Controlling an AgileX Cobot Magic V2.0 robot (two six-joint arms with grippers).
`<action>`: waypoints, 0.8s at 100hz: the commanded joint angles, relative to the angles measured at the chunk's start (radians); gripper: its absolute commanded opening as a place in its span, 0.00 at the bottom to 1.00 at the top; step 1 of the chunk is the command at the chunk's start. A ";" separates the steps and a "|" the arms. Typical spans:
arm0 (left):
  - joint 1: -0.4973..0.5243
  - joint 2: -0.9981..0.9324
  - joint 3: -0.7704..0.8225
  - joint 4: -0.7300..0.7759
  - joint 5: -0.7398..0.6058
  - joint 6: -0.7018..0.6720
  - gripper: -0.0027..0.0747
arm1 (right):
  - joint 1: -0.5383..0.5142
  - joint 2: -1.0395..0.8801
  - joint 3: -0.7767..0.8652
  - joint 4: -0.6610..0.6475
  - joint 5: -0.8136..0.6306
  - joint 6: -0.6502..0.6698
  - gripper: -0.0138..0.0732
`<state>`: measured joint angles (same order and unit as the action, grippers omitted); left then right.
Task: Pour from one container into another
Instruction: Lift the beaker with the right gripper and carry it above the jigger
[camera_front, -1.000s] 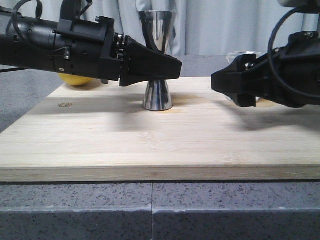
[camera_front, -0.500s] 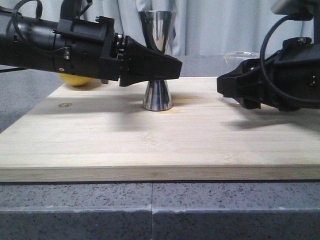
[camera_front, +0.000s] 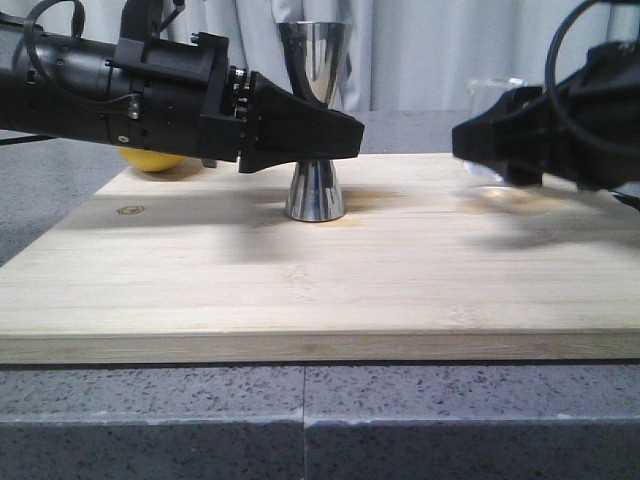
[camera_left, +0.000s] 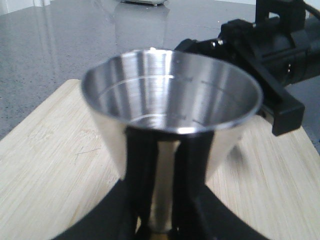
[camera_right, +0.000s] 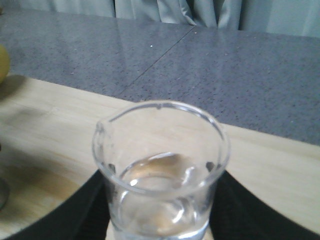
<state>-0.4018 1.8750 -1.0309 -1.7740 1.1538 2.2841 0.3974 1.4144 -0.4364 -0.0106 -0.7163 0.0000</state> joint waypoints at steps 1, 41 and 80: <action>-0.006 -0.045 -0.027 -0.078 0.106 -0.006 0.09 | -0.015 -0.078 -0.083 -0.069 0.055 -0.007 0.48; -0.006 -0.045 -0.027 -0.078 0.106 -0.006 0.09 | 0.000 -0.132 -0.361 -0.244 0.471 -0.007 0.48; -0.006 -0.045 -0.027 -0.078 0.106 -0.006 0.09 | 0.145 -0.132 -0.584 -0.369 0.823 -0.007 0.48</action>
<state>-0.4018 1.8750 -1.0309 -1.7740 1.1538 2.2841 0.5174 1.3187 -0.9495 -0.3505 0.0953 0.0000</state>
